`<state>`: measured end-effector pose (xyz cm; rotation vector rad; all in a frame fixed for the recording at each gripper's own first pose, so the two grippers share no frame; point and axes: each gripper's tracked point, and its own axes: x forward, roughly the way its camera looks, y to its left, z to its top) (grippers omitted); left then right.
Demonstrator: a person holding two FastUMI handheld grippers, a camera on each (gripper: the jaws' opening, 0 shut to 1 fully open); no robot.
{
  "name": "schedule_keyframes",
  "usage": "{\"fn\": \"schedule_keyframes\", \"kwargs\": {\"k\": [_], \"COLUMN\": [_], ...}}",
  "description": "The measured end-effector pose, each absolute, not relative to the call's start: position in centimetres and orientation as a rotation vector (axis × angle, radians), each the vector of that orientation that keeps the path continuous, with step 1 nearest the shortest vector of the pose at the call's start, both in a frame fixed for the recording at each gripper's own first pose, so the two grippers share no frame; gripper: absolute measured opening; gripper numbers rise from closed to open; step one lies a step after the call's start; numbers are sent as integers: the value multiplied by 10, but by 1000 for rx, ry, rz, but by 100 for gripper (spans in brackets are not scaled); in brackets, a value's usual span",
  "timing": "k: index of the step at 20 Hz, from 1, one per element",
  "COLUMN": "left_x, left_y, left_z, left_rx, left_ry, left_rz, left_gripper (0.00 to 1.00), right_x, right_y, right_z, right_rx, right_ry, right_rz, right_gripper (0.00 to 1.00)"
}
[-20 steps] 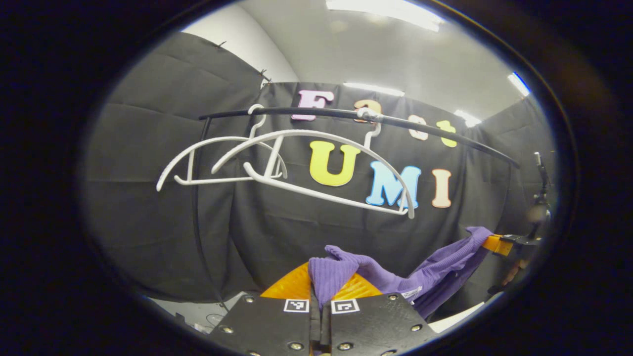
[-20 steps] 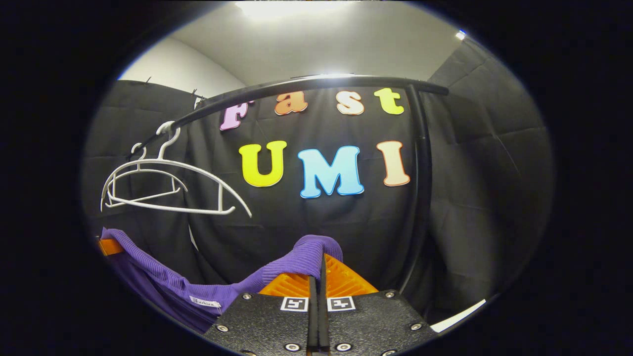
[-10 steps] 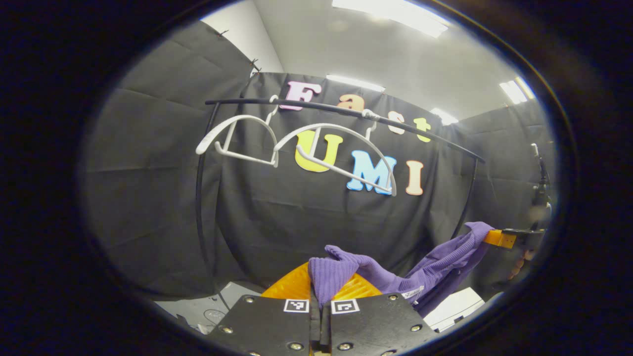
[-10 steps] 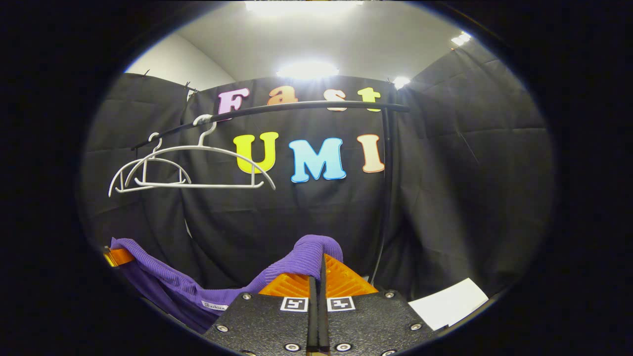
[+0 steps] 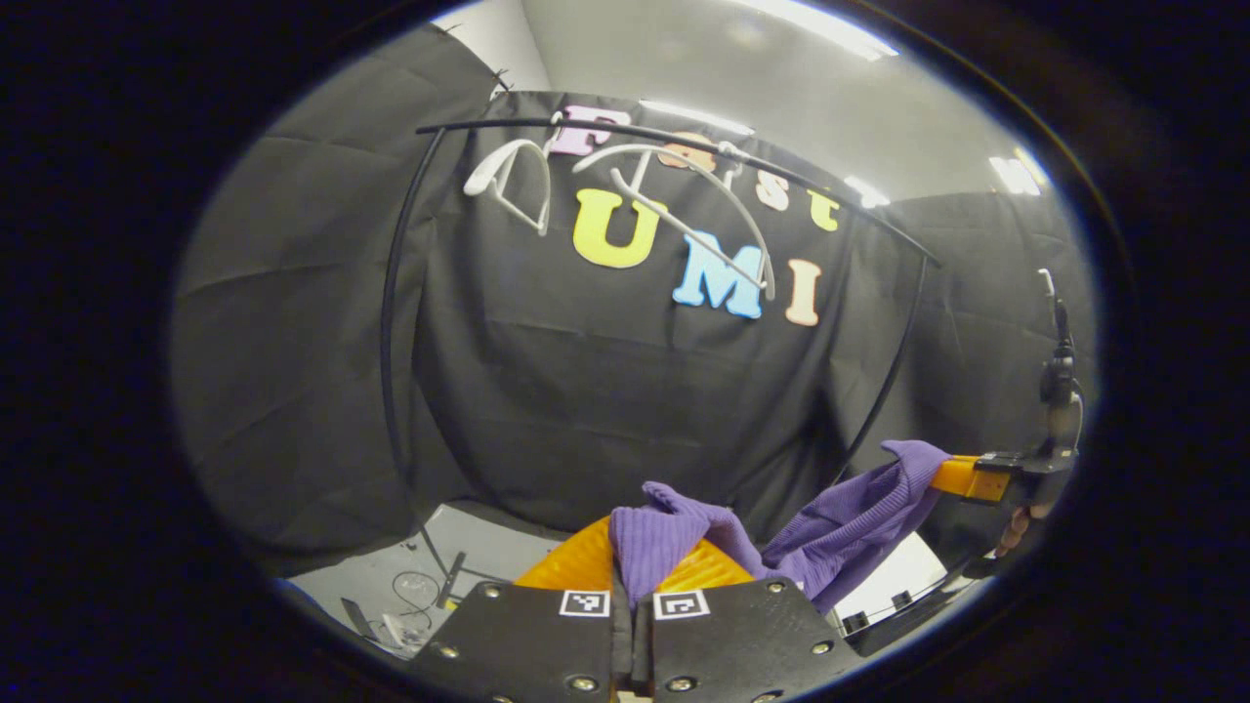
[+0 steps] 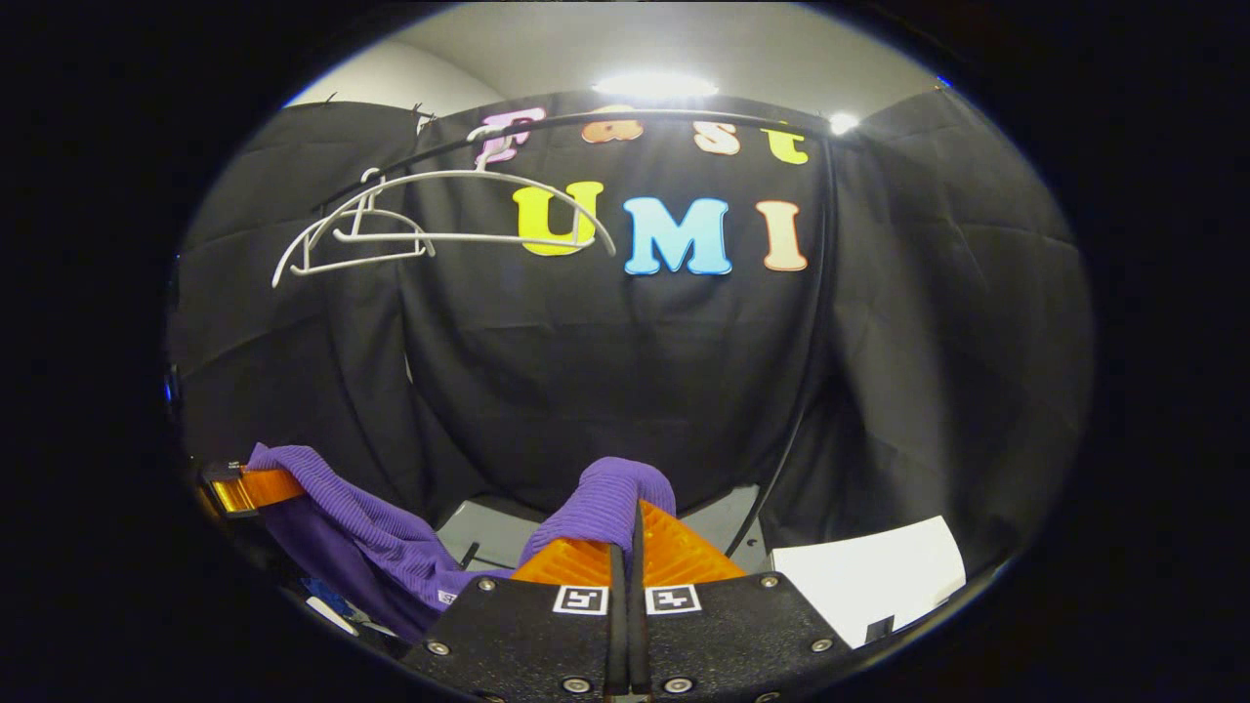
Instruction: Grasp the clothes on the hanger with both hands and then place them into the laundry hamper below.
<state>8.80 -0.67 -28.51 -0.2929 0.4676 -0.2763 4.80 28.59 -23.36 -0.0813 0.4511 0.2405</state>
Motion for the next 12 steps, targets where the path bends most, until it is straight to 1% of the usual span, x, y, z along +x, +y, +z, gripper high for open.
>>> {"fn": "schedule_keyframes", "kwargs": {"k": [1,5,12], "left_x": [83,84,75], "left_y": [-12,-36,-92], "left_z": [-295,-331,-398], "left_rx": [-291,-232,-188], "left_ry": [494,556,676], "left_rz": [-283,-330,-431], "left_gripper": [1,1,1], "right_x": [44,31,8], "right_y": [288,292,293], "right_z": [-245,-290,-369], "right_rx": [-82,-76,-41], "right_ry": [480,597,767], "right_rz": [255,275,262], "right_gripper": [0,0,0]}}
